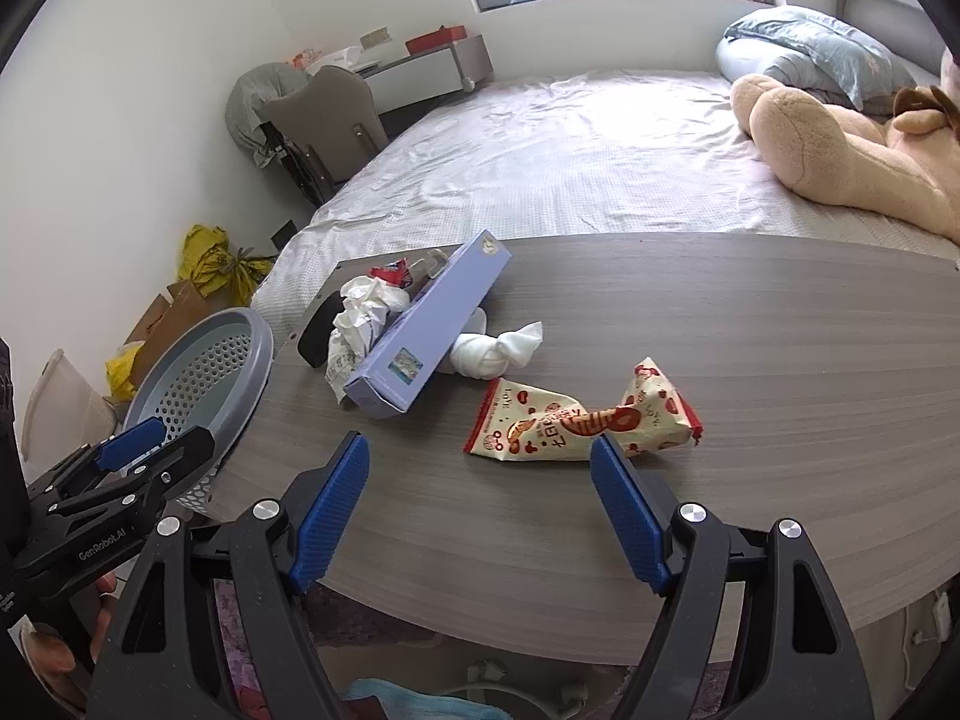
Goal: Collect trash
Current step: 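Move both tools back from the basket toward the table, then grasp the red-white snack wrapper with the right gripper and lift it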
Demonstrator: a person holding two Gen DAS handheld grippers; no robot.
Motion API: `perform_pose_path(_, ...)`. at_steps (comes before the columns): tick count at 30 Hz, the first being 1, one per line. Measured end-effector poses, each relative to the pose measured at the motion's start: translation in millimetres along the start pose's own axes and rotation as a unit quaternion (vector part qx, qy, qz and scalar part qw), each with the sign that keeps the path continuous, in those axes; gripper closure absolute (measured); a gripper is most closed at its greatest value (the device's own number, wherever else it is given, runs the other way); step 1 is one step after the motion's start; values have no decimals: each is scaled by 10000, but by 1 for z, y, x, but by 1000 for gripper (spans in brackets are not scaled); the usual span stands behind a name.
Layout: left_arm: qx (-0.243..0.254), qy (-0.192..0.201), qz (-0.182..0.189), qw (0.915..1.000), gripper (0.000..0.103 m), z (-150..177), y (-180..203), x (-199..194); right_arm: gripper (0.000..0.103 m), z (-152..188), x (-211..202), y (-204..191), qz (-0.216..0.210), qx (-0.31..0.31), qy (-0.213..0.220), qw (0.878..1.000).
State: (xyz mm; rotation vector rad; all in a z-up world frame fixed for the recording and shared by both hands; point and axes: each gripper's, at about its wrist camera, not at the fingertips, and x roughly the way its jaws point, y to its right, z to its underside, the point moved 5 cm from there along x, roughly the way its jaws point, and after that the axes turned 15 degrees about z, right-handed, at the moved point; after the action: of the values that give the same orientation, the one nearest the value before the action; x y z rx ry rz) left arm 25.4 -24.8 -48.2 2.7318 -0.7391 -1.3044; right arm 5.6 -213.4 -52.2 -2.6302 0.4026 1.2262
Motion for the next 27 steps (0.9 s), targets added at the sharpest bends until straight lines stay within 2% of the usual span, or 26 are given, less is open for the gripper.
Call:
perform_pose_path(8, 75, -157, 38, 9998, 31, 2, 12, 16, 28, 10, 14, 25, 101, 240, -199, 9995)
perform_pose_path(15, 98, -222, 36, 9997, 31, 2, 14, 22, 28, 14, 36, 27, -1, 338, -454, 9984)
perform_pose_path(27, 17, -241, 9, 9997, 31, 0, 7, 28, 28, -11, 60, 20, 23, 255, -460, 9986)
